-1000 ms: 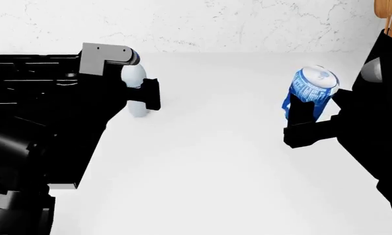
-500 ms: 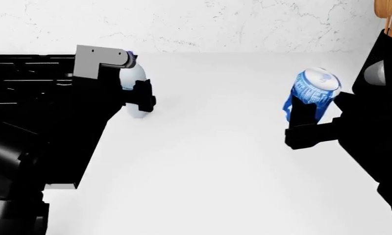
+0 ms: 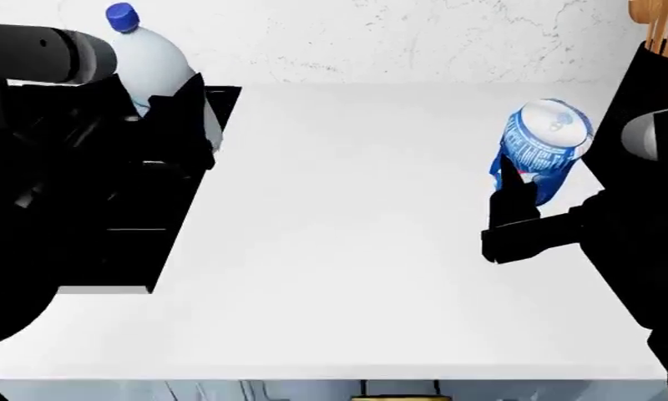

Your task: Move the drinks to the dining counter.

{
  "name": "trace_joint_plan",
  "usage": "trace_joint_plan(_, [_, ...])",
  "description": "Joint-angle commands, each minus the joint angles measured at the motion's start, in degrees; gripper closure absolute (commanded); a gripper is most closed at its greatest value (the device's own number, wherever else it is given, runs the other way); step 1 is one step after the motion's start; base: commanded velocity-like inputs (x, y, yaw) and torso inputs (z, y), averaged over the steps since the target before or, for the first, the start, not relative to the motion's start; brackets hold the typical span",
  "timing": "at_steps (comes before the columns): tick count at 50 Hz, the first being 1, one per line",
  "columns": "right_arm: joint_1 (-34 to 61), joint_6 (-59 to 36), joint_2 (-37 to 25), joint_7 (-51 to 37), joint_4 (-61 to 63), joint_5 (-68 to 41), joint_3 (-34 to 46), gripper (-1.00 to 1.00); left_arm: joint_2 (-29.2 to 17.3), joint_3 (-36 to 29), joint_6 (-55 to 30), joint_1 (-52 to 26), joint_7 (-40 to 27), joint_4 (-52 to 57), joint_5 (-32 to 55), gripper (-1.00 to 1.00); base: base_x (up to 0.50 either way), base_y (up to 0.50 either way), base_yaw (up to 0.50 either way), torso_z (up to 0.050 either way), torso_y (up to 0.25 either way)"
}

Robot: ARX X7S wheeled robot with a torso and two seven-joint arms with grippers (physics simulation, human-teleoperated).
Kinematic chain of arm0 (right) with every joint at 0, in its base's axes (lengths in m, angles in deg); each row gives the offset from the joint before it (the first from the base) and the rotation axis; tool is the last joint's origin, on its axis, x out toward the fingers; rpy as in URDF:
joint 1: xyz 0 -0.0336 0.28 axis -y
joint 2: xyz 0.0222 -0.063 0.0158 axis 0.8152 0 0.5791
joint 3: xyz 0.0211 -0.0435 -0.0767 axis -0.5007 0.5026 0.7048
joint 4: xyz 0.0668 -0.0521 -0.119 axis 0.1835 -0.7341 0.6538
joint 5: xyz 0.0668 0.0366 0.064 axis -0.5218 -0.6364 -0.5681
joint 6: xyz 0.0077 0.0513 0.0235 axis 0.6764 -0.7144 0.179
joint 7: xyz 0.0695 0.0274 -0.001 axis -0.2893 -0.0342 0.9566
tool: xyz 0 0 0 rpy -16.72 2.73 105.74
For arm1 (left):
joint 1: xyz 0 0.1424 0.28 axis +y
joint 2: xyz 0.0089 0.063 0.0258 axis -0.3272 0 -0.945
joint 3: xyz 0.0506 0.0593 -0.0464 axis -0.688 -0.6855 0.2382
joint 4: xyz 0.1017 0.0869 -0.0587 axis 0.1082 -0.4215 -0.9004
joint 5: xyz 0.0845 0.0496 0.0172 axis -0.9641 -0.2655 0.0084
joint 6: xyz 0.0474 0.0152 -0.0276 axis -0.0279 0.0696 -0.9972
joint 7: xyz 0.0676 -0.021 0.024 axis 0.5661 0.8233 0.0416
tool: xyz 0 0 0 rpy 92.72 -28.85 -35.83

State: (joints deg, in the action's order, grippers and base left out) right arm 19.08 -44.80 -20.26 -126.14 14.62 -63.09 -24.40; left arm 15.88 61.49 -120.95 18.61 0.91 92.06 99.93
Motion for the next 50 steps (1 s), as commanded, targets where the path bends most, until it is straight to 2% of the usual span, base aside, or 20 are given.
trace_joint_plan(1, [1.54, -1.33, 0.42, 0.07, 1.04, 2.23, 1.04, 1.00, -1.33, 4.44, -1.07, 1.20, -3.46, 5.02, 4.24, 1.00, -0.50, 0.15, 0.00, 0.000, 0.000])
trace_joint_plan(25, [1.39, -3.98, 0.34, 3.30, 2.51, 8.50, 3.10, 1.00, -1.52, 1.99, -0.38, 0.66, -3.55, 4.74, 3.68, 1.00, -0.50, 0.17, 0.00, 0.000, 0.000])
trace_joint_plan(50, [1.84, -4.26, 0.04, 2.56, 2.74, 8.99, 4.83, 1.00, -2.41, 1.14, 0.97, 1.81, -2.95, 5.05, 3.31, 1.00, -0.48, 0.35, 0.00, 0.001, 0.000])
